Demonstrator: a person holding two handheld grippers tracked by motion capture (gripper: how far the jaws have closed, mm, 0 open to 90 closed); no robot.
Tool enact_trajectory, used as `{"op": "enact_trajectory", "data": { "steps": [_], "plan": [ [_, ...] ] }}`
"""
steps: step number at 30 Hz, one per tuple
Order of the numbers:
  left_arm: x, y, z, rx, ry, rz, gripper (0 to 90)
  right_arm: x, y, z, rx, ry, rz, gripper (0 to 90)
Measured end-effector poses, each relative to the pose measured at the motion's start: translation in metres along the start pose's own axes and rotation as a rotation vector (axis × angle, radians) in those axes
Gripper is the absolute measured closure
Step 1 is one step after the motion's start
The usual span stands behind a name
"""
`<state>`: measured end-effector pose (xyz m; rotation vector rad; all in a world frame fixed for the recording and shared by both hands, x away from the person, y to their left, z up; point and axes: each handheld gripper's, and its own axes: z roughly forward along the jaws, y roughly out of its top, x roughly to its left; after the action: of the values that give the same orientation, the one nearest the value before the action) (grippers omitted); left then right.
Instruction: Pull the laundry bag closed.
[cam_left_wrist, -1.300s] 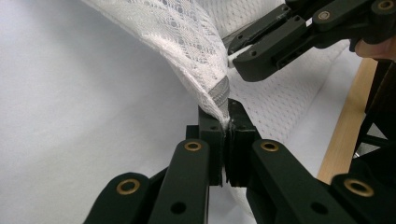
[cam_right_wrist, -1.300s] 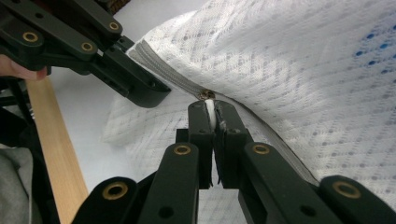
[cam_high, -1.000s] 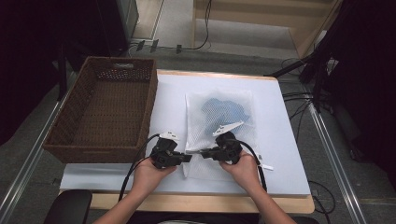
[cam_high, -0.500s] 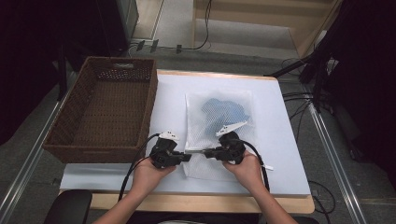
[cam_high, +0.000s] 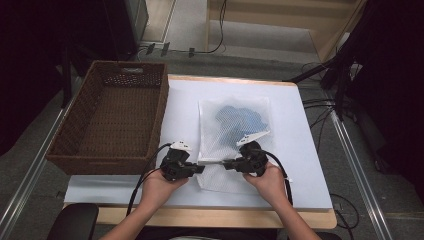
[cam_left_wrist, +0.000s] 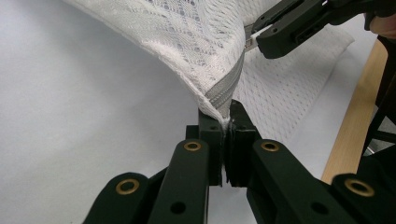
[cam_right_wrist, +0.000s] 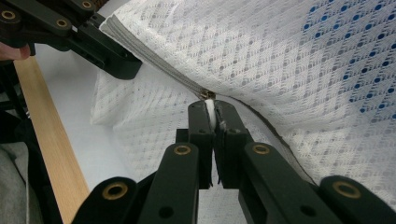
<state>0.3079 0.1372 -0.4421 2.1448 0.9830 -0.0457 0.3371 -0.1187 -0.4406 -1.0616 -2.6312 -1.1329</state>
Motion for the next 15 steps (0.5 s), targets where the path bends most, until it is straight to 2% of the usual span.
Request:
{"op": "enact_trajectory", "data": {
  "steps": [10, 15],
  "plan": [
    [-0.0012, -0.0001, -0.0004, -0.003, 0.001, 0.004, 88.2, 0.0023, -0.0010, -0.0029, 0.005, -0.003, -0.006, 88.5],
    [0.0028, 0.0002, -0.0022, -0.012, -0.009, -0.011, 88.2, 0.0027, -0.0020, -0.0085, -0.003, -0.020, 0.001, 88.5]
  ]
}}
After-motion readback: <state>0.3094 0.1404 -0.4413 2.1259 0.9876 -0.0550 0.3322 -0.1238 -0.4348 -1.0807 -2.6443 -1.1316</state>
